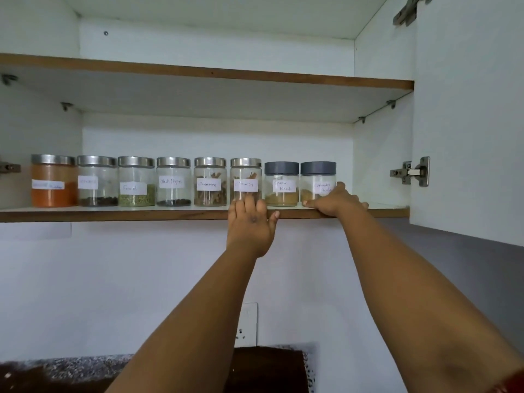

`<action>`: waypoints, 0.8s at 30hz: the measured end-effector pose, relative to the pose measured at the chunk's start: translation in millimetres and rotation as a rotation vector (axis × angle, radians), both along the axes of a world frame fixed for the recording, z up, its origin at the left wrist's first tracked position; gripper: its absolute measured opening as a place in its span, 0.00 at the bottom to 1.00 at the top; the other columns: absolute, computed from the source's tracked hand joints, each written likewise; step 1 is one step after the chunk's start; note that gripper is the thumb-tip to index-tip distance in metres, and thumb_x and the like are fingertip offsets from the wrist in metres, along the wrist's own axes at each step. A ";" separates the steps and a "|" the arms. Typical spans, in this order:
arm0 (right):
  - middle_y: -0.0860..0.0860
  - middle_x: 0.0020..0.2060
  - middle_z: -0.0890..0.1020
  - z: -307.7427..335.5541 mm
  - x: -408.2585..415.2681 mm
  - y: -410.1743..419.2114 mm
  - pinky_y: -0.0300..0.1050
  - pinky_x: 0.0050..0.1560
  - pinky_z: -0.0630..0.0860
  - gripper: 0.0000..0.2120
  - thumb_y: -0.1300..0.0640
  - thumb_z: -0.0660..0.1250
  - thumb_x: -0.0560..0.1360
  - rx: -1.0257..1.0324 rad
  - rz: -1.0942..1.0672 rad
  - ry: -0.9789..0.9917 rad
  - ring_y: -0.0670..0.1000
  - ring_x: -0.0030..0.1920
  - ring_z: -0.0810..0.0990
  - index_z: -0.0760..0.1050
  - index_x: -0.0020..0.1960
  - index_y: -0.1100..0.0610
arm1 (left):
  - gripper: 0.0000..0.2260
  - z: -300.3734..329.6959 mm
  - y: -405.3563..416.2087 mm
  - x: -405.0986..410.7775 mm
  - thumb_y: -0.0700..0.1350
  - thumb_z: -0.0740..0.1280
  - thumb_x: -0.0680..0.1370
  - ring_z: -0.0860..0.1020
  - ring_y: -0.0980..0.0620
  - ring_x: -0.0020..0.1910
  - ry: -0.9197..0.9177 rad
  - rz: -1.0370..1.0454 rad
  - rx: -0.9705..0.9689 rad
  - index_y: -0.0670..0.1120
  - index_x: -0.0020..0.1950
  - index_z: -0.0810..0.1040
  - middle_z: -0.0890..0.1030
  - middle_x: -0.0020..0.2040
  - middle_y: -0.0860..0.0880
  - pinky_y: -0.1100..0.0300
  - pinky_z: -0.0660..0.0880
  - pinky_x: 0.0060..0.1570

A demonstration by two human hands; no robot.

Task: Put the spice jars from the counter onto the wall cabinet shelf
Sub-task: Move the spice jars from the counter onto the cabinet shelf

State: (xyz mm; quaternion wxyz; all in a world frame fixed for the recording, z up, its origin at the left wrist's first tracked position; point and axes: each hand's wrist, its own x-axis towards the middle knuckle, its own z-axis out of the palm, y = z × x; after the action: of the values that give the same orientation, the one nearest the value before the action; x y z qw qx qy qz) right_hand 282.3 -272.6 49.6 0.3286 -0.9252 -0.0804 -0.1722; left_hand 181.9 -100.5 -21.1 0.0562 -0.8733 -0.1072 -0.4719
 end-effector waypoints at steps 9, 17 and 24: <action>0.55 0.72 0.68 -7.7 -11.8 0.5 0.54 0.69 0.59 0.64 0.26 0.67 0.62 -0.012 -0.025 -0.021 0.58 0.73 0.63 0.34 0.78 0.57 | 0.23 3.3 -1.2 -1.2 0.58 0.49 0.82 0.68 0.42 0.64 0.036 0.043 0.027 0.44 0.65 0.70 0.70 0.65 0.41 0.47 0.54 0.73; 0.60 0.75 0.60 -30.8 -21.2 -4.1 0.55 0.76 0.47 0.55 0.24 0.50 0.69 -0.104 -0.016 -0.151 0.60 0.75 0.56 0.35 0.78 0.61 | 0.24 16.8 -1.2 -9.0 0.59 0.54 0.81 0.62 0.41 0.69 0.235 0.080 0.032 0.45 0.71 0.63 0.64 0.70 0.41 0.45 0.51 0.74; 0.54 0.78 0.37 -68.0 -51.5 -8.8 0.56 0.76 0.42 0.46 0.31 0.53 0.75 -0.160 0.137 -0.154 0.56 0.77 0.34 0.36 0.79 0.55 | 0.37 10.1 -8.5 -25.2 0.48 0.69 0.75 0.55 0.39 0.75 0.342 0.141 0.108 0.43 0.77 0.52 0.57 0.74 0.39 0.46 0.47 0.75</action>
State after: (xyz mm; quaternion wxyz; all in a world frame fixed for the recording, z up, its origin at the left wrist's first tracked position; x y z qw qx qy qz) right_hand 230.9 -281.4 -18.4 0.2573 -0.9248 -0.1819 -0.2129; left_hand 156.7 -109.0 -11.1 0.1533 -0.9269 -0.1316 -0.3163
